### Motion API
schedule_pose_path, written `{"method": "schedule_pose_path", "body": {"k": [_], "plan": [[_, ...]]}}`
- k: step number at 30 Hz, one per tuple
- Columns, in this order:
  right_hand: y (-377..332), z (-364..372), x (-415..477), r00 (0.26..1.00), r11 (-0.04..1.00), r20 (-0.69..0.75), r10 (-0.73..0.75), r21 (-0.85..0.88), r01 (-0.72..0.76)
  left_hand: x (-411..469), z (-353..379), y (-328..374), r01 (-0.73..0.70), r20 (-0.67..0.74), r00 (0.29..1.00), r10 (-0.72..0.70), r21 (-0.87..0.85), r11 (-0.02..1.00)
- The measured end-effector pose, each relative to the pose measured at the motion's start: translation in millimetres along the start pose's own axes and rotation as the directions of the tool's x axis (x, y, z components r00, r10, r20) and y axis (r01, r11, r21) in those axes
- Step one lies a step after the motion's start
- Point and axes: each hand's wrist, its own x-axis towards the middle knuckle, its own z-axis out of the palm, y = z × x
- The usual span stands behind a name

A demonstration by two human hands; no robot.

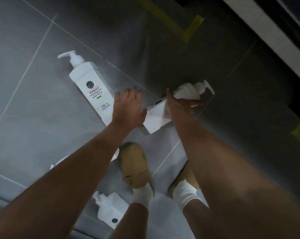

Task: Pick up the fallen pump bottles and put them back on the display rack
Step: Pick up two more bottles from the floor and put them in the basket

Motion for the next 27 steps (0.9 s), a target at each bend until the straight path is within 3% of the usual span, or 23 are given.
{"method": "schedule_pose_path", "body": {"k": [4,7,12,16,19,23,25,27], "plan": [[0,10,5,0.996,0.999,-0.085,-0.008,0.042,0.011,2,6,-21,0.042,-0.030,0.999,-0.043,-0.044,0.998],[0,11,-2,0.985,0.982,-0.025,-0.174,-0.086,0.171,-4,1,-29,0.145,-0.008,0.989,-0.146,-0.101,0.984],[-1,24,-25,0.858,0.751,0.160,-0.487,-0.425,0.506,-13,-4,-38,0.368,-0.056,0.921,-0.386,-0.198,0.908],[-8,34,-37,0.748,0.539,0.320,-0.581,-0.538,0.648,-2,3,-49,0.680,0.073,0.669,-0.739,-0.461,0.570],[-16,41,-39,0.685,0.402,0.394,-0.613,-0.590,0.700,20,6,-57,0.731,0.168,0.507,-0.845,-0.604,0.318],[-31,52,-33,0.625,0.305,0.447,-0.640,-0.599,0.740,53,-6,-71,0.725,0.258,0.342,-0.904,-0.685,0.079],[-41,54,-31,0.610,0.301,0.462,-0.643,-0.580,0.757,59,-10,-79,0.724,0.287,0.320,-0.903,-0.689,0.037],[-49,53,-31,0.606,0.322,0.465,-0.646,-0.553,0.768,57,-10,-87,0.709,0.320,0.356,-0.878,-0.704,0.031]]}}
